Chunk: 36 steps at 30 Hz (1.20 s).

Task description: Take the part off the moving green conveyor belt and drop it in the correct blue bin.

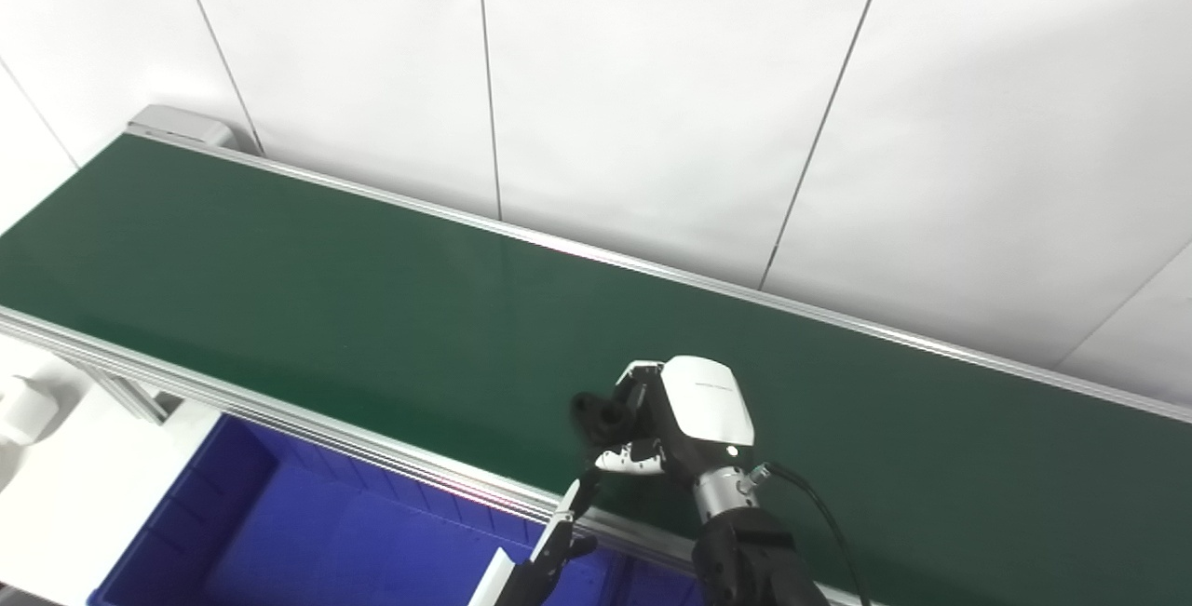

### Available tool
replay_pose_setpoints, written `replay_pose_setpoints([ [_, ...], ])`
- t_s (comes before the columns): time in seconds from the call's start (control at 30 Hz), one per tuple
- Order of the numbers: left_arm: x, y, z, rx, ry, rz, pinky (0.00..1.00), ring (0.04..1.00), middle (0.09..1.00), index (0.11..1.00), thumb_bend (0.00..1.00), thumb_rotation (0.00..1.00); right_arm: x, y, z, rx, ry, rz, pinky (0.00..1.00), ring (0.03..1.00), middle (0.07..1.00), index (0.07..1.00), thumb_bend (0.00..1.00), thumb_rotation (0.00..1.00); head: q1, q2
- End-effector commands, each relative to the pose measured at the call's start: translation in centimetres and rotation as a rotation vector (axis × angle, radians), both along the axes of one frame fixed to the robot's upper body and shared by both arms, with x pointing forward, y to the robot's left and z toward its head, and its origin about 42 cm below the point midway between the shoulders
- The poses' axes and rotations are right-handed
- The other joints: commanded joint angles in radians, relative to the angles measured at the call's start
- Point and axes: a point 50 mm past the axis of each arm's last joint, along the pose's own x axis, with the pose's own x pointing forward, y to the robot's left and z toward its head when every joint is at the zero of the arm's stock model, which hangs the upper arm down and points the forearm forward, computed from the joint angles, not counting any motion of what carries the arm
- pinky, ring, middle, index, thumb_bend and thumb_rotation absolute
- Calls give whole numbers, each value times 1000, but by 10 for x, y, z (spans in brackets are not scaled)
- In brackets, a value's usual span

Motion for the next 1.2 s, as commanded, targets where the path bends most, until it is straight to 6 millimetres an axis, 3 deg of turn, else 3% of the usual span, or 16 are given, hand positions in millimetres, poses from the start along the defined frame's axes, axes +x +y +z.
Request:
replay_pose_setpoints([
  [0.0, 2, -17, 14, -63, -39, 11, 870, 998, 1000, 1000, 794, 877, -17, 1, -22, -60, 78, 5, 124, 175, 249, 470, 509, 141, -1, 3],
  [0.43, 1, -14, 15, -84, -25, 15, 885, 995, 1000, 1000, 789, 872, -27, -5, -32, -96, 85, -28, 116, 172, 250, 470, 507, 146, -14, 15],
  [0.63, -2, -9, 19, -80, -14, 19, 885, 991, 1000, 1000, 763, 879, -31, -8, -19, -32, 66, -31, 113, 161, 232, 470, 507, 148, -60, 28],
  [0.73, -2, -3, 21, -89, -10, 21, 906, 995, 1000, 1000, 772, 900, -33, -8, -4, 3, 26, -31, 105, 153, 222, 470, 507, 148, -133, 52],
  [0.8, -2, 4, 23, -92, -17, 29, 918, 995, 1000, 1000, 787, 924, -33, -6, 8, 12, -7, -31, 102, 149, 220, 471, 507, 148, -218, 76],
  [0.83, -2, 10, 25, -99, -21, 37, 933, 995, 1000, 1000, 801, 943, -32, -3, 16, 20, -21, -28, 99, 149, 223, 472, 507, 149, -295, 97],
  [0.87, -2, 14, 26, -106, -24, 43, 956, 998, 1000, 1000, 815, 954, -32, -3, 24, 25, -40, -24, 100, 152, 229, 475, 506, 148, -295, 97],
  [0.9, -2, 19, 27, -111, -27, 45, 971, 1000, 1000, 1000, 824, 965, -32, -2, 32, 29, -56, -17, 101, 154, 233, 475, 507, 148, -372, 118],
  [0.93, -1, 23, 27, -117, -30, 44, 985, 1000, 1000, 1000, 835, 980, -31, -3, 39, 30, -71, -8, 102, 156, 239, 477, 506, 148, -372, 118],
  [0.97, -1, 29, 28, -120, -33, 43, 996, 1000, 1000, 1000, 841, 990, -31, -2, 46, 26, -89, 3, 103, 158, 244, 478, 506, 147, -447, 141],
  [1.0, -1, 33, 29, -131, -37, 43, 999, 1000, 1000, 1000, 836, 993, -30, -3, 53, 22, -112, 17, 103, 157, 243, 478, 506, 145, -459, 143],
  [1.03, 0, 39, 30, -146, -39, 46, 999, 1000, 1000, 1000, 833, 992, -30, -3, 60, 14, -133, 35, 102, 157, 242, 478, 506, 145, -525, 159],
  [1.17, 0, 57, 34, -166, -23, 48, 1000, 1000, 1000, 1000, 810, 999, -30, -9, 80, -33, -200, 89, 95, 151, 245, 484, 505, 138, -628, 181],
])
